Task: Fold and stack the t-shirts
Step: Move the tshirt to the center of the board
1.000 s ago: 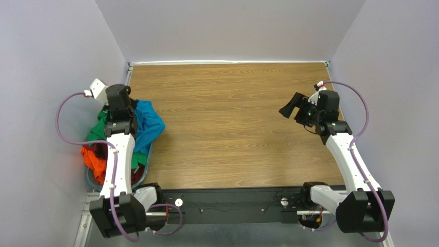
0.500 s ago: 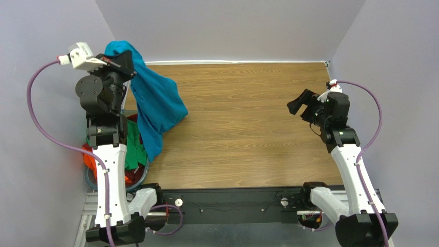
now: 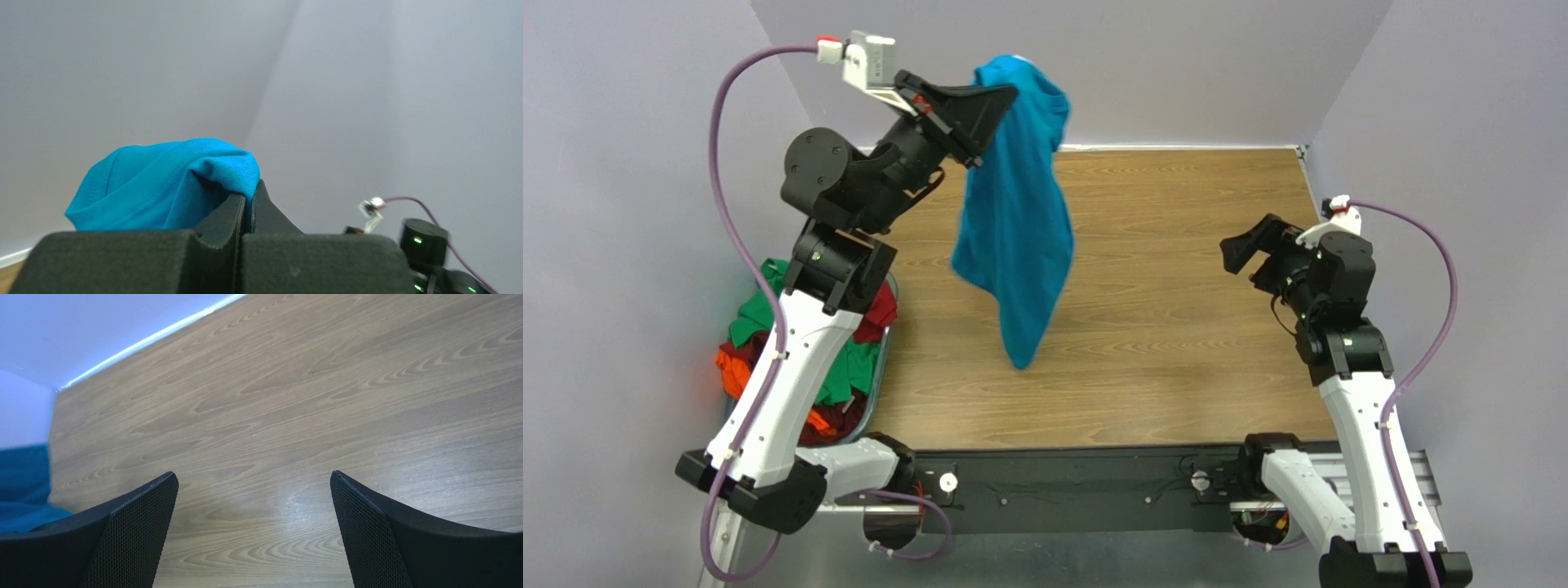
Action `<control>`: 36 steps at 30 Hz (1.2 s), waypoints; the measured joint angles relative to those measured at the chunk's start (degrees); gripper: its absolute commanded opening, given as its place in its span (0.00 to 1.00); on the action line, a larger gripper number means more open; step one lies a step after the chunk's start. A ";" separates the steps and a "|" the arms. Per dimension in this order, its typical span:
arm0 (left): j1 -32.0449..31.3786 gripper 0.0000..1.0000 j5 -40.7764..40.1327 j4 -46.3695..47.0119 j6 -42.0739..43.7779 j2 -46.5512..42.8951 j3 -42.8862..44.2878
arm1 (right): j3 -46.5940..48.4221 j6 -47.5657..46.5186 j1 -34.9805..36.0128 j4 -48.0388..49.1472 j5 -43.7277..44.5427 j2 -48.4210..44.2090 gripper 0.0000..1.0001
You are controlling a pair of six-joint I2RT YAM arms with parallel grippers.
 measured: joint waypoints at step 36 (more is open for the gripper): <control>2.80 0.98 -22.16 -7.02 -1.79 11.23 -27.15 | -3.93 -2.51 10.86 -0.83 -3.76 10.05 1.00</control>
